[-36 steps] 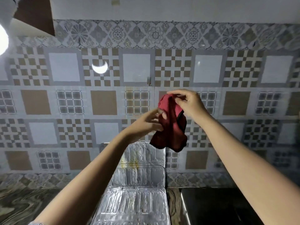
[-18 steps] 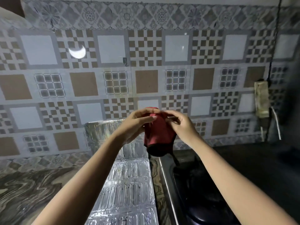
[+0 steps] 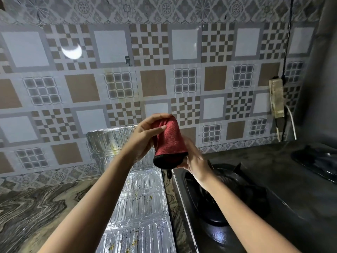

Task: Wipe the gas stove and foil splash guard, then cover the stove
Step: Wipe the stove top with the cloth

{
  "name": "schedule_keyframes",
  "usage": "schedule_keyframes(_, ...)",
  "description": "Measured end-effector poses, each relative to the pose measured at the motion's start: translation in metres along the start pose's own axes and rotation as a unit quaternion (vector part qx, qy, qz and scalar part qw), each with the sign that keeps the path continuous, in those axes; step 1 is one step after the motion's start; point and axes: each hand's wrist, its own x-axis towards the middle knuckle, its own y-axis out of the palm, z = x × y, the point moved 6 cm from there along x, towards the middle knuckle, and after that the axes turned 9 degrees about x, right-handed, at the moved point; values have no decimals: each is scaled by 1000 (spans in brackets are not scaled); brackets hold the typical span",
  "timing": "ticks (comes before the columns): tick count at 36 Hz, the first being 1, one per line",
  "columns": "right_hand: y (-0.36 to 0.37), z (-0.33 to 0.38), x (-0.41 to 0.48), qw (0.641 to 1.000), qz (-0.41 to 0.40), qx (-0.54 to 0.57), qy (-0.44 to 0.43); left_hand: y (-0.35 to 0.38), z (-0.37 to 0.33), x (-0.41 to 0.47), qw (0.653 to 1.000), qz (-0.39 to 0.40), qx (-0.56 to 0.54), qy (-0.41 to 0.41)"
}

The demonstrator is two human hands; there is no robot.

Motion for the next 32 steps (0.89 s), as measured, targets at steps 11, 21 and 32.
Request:
schedule_keyframes(11, 5, 10, 8, 982, -21, 181, 43, -10, -5, -12, 997, 7, 74, 24)
schedule_keyframes(21, -41, 43, 28, 997, -34, 65, -2, -2, 3, 4, 982, -100, 157, -41)
schedule_keyframes(32, -98, 49, 40, 998, -42, 44, 3, 50, 4, 40, 978, -160, 127, 30)
